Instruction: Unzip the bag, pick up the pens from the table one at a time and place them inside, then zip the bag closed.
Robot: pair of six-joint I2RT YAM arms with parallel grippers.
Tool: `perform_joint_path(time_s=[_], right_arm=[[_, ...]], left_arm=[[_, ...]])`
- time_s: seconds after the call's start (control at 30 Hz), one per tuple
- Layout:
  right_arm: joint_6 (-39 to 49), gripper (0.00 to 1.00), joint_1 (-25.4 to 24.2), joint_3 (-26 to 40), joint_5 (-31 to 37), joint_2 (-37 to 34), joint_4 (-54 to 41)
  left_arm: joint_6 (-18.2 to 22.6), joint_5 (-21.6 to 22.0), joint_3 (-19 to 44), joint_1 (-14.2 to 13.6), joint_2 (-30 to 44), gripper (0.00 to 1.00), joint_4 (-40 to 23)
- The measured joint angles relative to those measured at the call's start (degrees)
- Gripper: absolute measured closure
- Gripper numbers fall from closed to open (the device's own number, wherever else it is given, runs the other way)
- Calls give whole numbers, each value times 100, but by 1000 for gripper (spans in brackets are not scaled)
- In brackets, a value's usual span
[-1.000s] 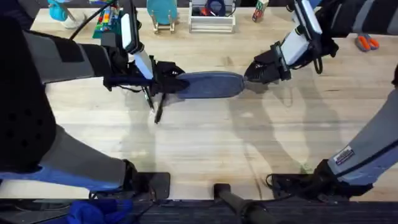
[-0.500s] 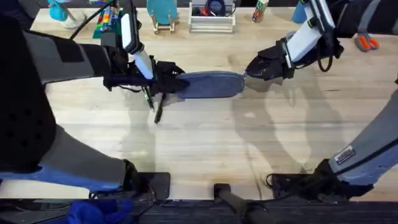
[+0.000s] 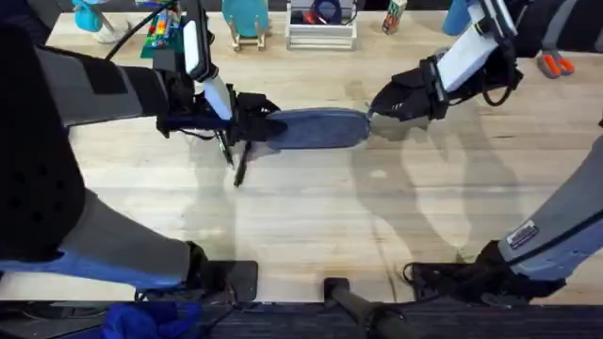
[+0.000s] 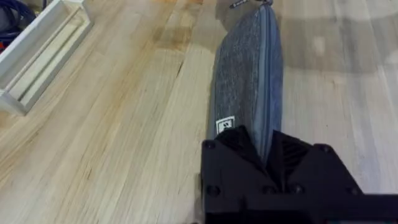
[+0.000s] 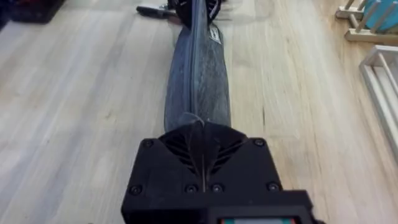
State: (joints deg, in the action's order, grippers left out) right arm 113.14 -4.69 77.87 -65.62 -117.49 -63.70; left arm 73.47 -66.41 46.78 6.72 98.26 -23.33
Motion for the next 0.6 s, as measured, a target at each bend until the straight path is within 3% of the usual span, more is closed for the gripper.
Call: perform_joint_path(time_s=[0.6], right_arm=[[242,970,0,294,-174,1,-762]], left_arm=[[0,0,0,0,0,957,0]])
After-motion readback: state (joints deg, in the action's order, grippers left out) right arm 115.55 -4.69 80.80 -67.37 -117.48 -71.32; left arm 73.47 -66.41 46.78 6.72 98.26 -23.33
